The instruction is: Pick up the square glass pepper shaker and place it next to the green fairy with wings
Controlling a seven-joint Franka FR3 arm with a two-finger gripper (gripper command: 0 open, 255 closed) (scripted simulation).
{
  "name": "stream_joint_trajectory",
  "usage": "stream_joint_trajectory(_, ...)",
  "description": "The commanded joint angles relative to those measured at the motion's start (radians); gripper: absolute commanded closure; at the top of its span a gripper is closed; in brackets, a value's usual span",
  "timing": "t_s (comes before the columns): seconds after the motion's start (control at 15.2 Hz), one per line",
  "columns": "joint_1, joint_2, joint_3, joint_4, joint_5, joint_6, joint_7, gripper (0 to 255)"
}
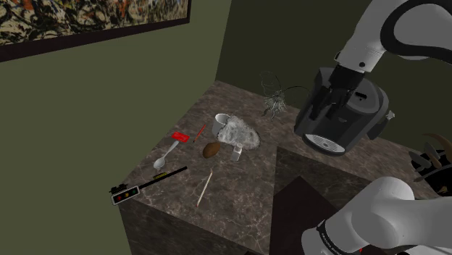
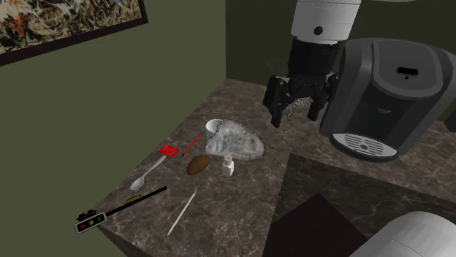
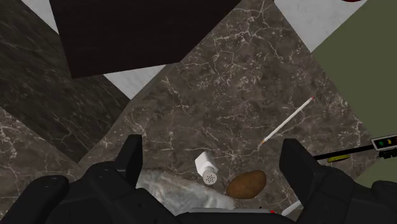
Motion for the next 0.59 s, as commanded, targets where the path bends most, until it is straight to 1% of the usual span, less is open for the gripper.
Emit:
stream_joint_trajectory(0.0,0.0,0.0,0.0,0.0,0.0,0.0,0.0,0)
stream_joint_trajectory(0.26,0.004,0.061,0.02,-0.076,0.0,0.146,0.006,0)
stream_joint_trajectory(0.53,0.009,0.146,0.039,-0.131,0.0,0.293,0.013,0)
